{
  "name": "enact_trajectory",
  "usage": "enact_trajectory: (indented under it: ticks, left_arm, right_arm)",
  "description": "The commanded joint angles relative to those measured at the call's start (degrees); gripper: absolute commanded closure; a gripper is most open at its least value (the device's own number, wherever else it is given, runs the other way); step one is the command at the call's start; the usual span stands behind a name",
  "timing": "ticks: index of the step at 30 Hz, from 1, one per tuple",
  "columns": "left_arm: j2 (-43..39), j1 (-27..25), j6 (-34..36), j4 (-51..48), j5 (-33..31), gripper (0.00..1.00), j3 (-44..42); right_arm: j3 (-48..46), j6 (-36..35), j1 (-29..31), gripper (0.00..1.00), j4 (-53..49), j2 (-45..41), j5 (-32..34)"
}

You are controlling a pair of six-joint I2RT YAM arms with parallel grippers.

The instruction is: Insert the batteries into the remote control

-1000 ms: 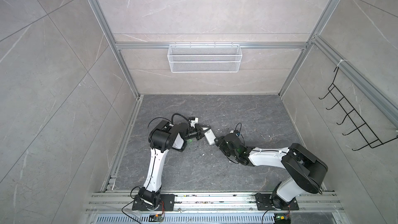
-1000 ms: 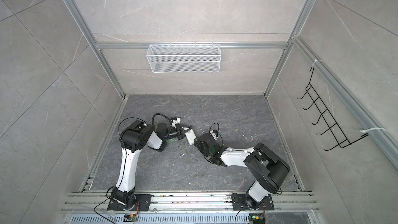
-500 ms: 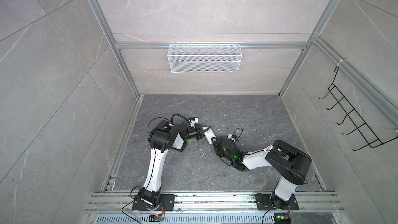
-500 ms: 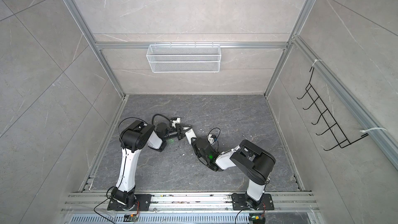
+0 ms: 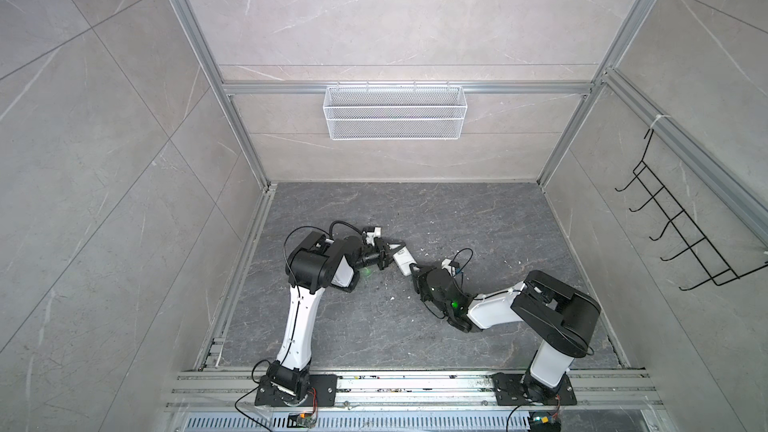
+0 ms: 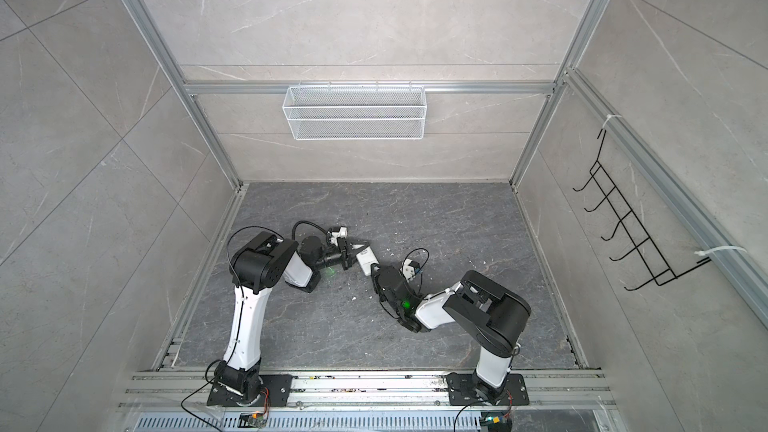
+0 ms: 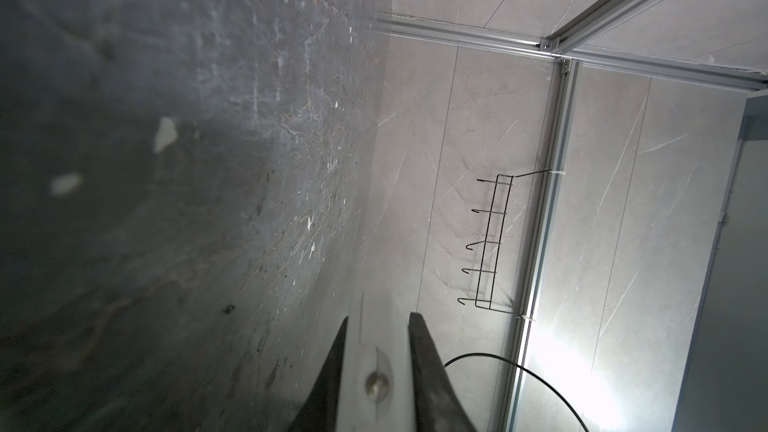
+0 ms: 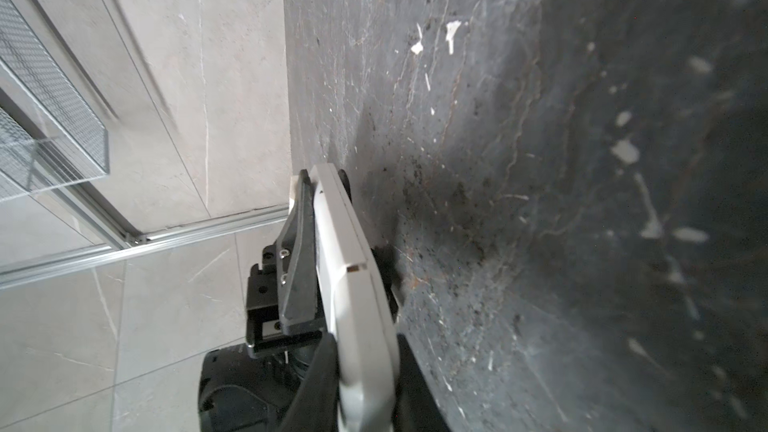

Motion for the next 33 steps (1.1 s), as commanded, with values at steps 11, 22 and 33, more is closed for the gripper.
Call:
enact_trajectory:
  ticks: [11,22,33]
  left_arm:
    - [-0.31,0.13,0.8,-1.44,1.43,0.97,-0.5]
    - [-0.31,0.36,1.48,-1.51,1.15,0.97,-0.82]
    - [-0.58,0.44,2.21,-1.45,1.05,0.97,-1.03]
  right_arm:
    - [1.73,-4.73,-0.14,0.63,-11.02,-2.55,-1.3]
    - [12.54,-32.32,-1.93,0.44,-52.87,-20.7,-1.93]
    - [19.92,-38.37,-1.65,0.46,-71.65,-13.01,-2.54]
